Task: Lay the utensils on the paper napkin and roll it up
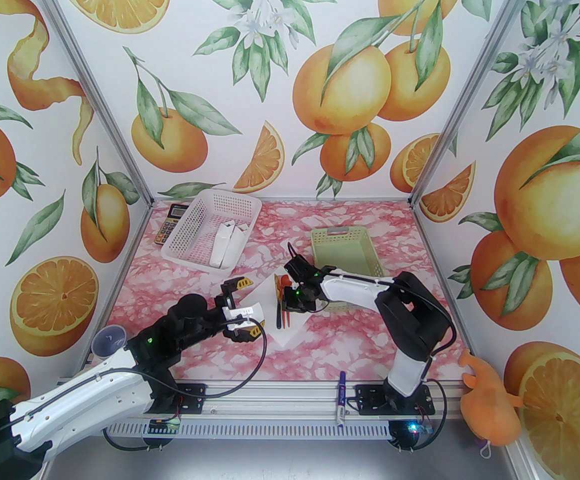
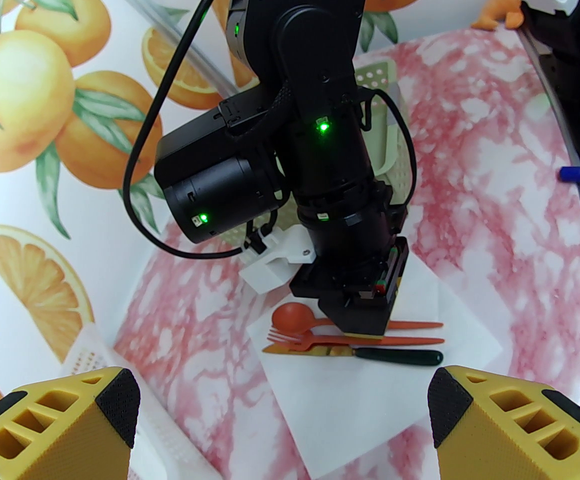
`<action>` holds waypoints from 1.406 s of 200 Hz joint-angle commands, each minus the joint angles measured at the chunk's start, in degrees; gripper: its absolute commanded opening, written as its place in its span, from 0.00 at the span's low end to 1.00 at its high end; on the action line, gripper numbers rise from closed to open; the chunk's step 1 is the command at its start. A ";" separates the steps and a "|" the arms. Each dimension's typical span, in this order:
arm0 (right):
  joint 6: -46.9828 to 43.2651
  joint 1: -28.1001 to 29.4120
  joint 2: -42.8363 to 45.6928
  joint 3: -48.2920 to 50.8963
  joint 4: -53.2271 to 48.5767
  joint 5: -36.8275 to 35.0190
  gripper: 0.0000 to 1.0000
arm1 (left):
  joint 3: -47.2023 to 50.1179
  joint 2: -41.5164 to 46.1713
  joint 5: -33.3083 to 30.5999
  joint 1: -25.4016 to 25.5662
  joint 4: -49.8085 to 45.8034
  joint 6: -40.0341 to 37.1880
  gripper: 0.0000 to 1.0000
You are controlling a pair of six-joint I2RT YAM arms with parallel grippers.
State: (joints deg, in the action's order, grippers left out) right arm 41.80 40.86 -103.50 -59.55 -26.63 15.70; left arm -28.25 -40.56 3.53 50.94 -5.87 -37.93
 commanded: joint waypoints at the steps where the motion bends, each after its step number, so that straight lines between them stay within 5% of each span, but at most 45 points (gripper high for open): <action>1: 0.48 0.36 0.40 0.40 0.72 0.57 0.21 | -1.17 -0.15 0.86 0.35 -0.02 -0.56 1.00; 134: -3.60 -0.32 5.79 -3.03 -7.41 -5.25 0.33 | -1.11 -0.47 0.90 0.41 0.24 -0.64 1.00; 281: -8.39 -10.50 15.02 4.26 -13.40 -13.71 0.33 | -0.30 -1.57 -0.23 0.46 0.45 -2.39 1.00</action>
State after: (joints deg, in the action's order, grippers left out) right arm 35.09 31.29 -90.67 -56.27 -37.82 5.41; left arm -28.25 -41.39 2.96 51.07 -5.80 -39.40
